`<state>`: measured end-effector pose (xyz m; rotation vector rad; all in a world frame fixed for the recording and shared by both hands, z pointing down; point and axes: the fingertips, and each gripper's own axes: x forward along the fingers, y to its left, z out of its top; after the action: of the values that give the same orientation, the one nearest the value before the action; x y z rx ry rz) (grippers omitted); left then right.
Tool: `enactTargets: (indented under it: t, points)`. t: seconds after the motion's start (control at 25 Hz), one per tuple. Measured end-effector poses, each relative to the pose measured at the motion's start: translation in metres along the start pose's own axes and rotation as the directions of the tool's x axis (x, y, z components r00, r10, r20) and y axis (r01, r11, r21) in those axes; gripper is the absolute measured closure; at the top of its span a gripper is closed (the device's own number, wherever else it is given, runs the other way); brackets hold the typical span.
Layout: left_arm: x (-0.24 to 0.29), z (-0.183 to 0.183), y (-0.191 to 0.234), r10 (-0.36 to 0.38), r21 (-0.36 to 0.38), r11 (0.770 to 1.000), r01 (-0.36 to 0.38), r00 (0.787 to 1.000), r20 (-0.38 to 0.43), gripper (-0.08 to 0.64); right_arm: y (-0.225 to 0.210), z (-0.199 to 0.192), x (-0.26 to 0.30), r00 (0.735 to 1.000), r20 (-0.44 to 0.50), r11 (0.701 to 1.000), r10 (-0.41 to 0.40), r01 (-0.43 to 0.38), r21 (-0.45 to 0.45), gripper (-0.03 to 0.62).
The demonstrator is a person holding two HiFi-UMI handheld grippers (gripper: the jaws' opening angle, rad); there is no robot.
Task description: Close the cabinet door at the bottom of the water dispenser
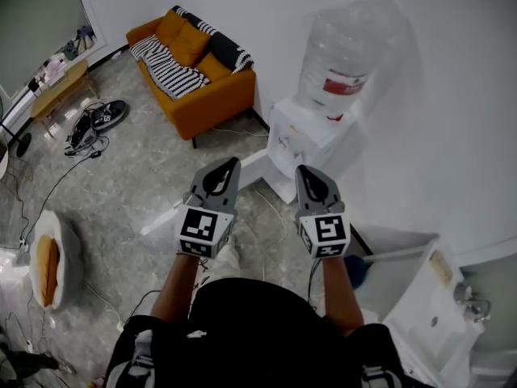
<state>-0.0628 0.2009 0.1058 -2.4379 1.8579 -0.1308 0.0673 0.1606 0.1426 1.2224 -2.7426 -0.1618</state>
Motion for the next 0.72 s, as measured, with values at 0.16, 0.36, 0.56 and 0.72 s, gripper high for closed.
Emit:
enactTargets:
  t: [0.16, 0.36, 0.56, 0.72]
  points:
    - [0.027, 0.0, 0.022, -0.011, -0.018, 1.0, 0.011, 1.0, -0.001, 0.549, -0.01, 0.001, 0.031, 1.0, -0.011, 1.0, -0.008, 0.008, 0.002, 0.557]
    - [0.064, 0.001, 0.053, -0.034, -0.026, 0.999, 0.034, 0.999, -0.009, 0.549, -0.023, 0.004, 0.074, 0.999, -0.031, 1.0, -0.027, 0.027, -0.001, 0.557]
    - [0.095, -0.004, 0.088, -0.063, -0.032, 0.998, 0.062, 0.997, -0.035, 0.549, -0.031, 0.007, 0.118, 0.998, -0.049, 0.998, -0.049, 0.05, 0.022, 0.557]
    - [0.116, -0.006, 0.115, -0.09, -0.036, 0.995, 0.089, 0.995, -0.046, 0.549, -0.032, 0.01, 0.147, 0.995, -0.068, 0.997, -0.076, 0.076, 0.002, 0.557]
